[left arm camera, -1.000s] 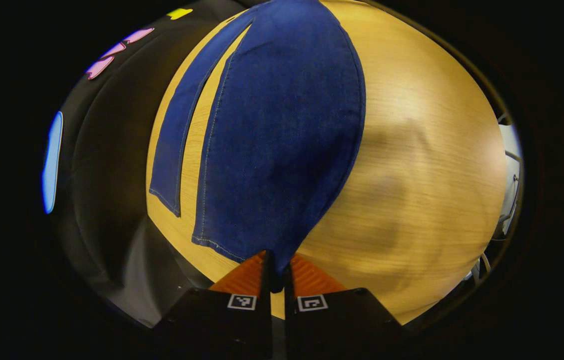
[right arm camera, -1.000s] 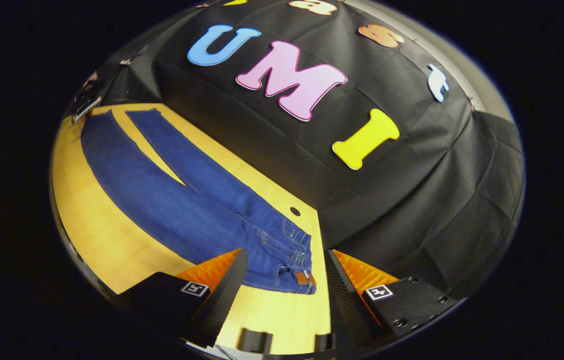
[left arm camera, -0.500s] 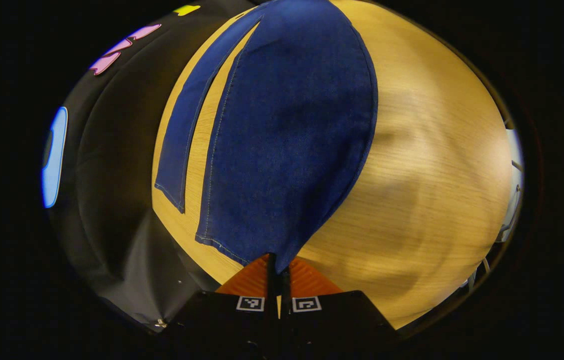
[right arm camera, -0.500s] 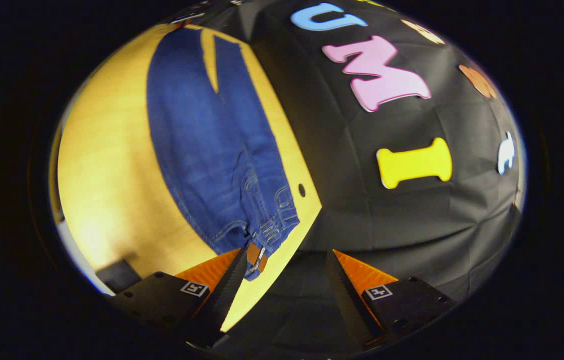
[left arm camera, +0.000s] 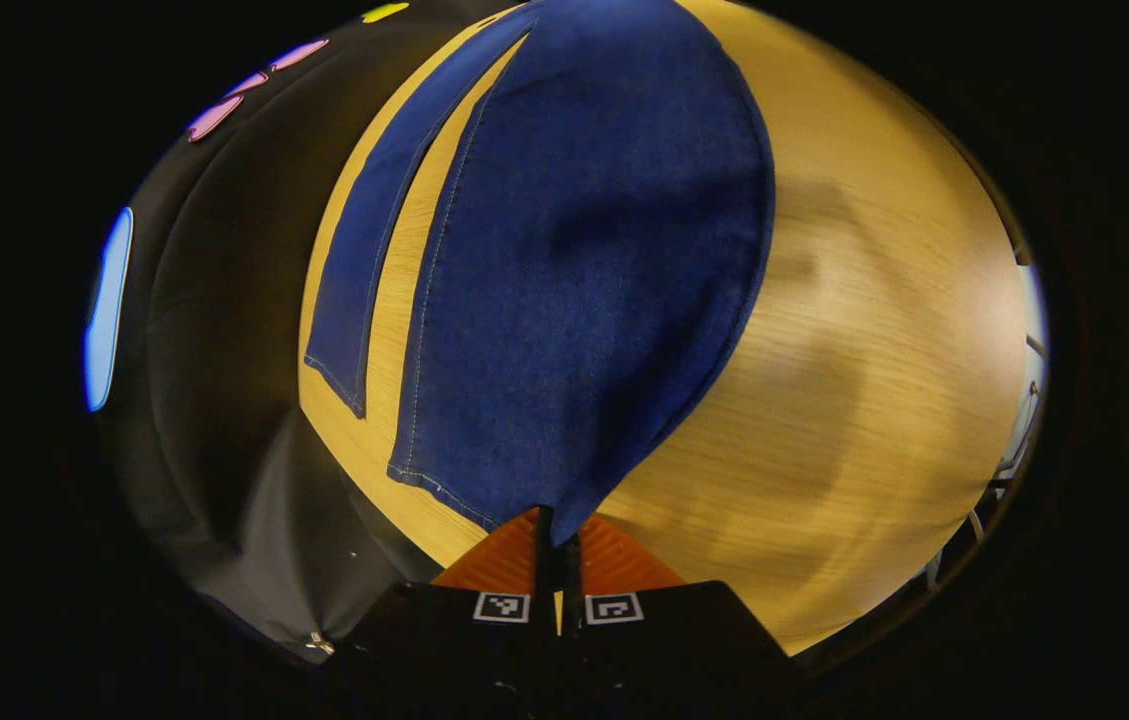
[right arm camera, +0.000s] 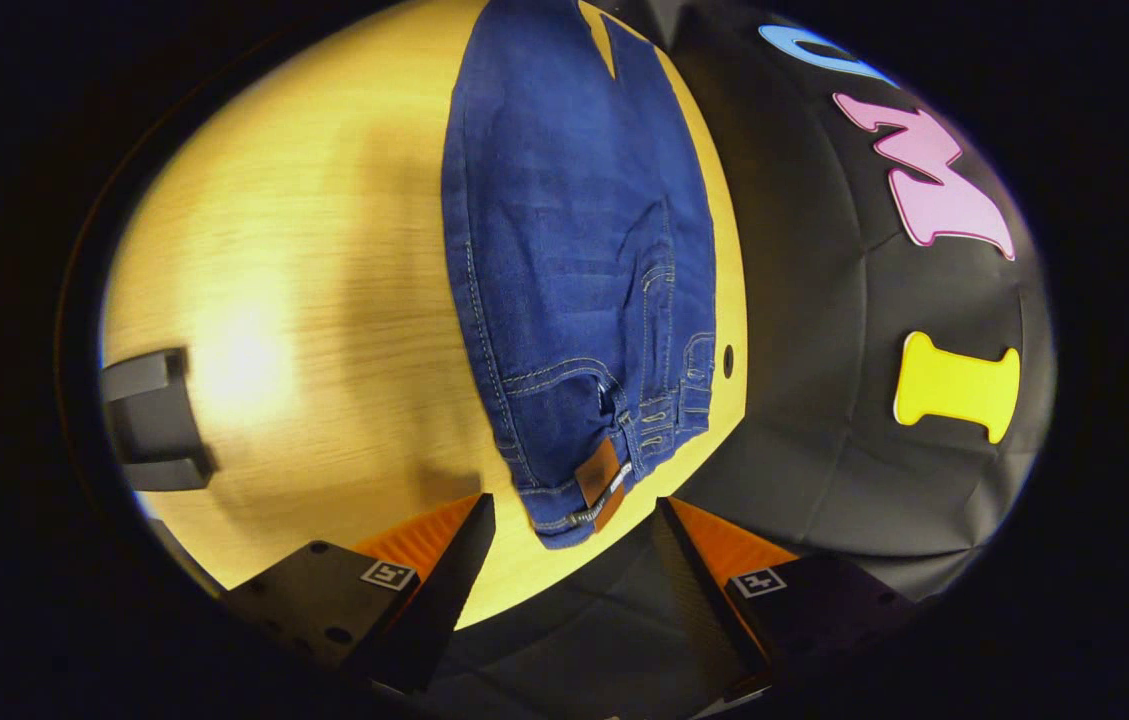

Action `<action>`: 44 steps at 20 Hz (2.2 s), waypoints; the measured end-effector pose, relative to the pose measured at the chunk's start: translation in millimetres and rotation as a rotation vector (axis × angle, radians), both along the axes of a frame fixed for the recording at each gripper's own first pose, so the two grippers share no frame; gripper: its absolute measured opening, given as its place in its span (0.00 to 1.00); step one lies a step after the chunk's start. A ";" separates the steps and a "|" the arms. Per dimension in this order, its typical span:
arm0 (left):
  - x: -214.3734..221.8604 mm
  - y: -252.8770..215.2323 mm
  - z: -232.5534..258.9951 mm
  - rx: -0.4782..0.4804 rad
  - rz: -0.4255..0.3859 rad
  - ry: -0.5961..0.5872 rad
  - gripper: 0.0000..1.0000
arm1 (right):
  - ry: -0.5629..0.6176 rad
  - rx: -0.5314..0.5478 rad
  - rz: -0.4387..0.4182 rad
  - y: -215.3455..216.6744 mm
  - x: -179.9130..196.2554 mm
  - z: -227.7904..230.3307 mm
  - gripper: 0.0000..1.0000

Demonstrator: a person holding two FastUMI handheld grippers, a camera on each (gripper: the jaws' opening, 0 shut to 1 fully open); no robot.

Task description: Grasp the waist and the cuffs of the jeans and fold them to make the two legs overlap; first hold the waist and fold one-third of the jeans toward the cuffs, then hold the cuffs and fold the remaining one-third in the same direction to finish folding.

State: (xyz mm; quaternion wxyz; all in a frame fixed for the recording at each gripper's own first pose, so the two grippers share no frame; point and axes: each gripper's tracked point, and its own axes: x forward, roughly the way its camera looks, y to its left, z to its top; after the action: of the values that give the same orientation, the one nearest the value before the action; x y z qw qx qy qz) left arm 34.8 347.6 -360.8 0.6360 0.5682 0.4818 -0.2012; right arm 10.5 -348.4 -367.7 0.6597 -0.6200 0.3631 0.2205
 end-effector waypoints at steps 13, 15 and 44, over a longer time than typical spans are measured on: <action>2.9 -0.9 -0.3 0.002 0.064 -0.031 0.06 | -0.017 -0.092 0.085 -3.7 49.0 -39.3 0.58; 3.6 -2.1 0.3 -0.001 0.084 -0.044 0.06 | -0.018 -0.093 0.075 -3.8 52.6 -39.7 0.36; 109.3 -27.6 141.1 -0.759 1.009 -0.472 0.06 | -0.062 0.200 -0.237 13.3 170.6 102.3 0.07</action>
State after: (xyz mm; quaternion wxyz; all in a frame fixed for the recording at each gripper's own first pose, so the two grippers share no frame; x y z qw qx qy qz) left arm 144.1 320.0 -219.7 0.8959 0.0393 0.4323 0.0947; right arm 181.1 -335.1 -265.4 0.7503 -0.5107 0.3894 0.1570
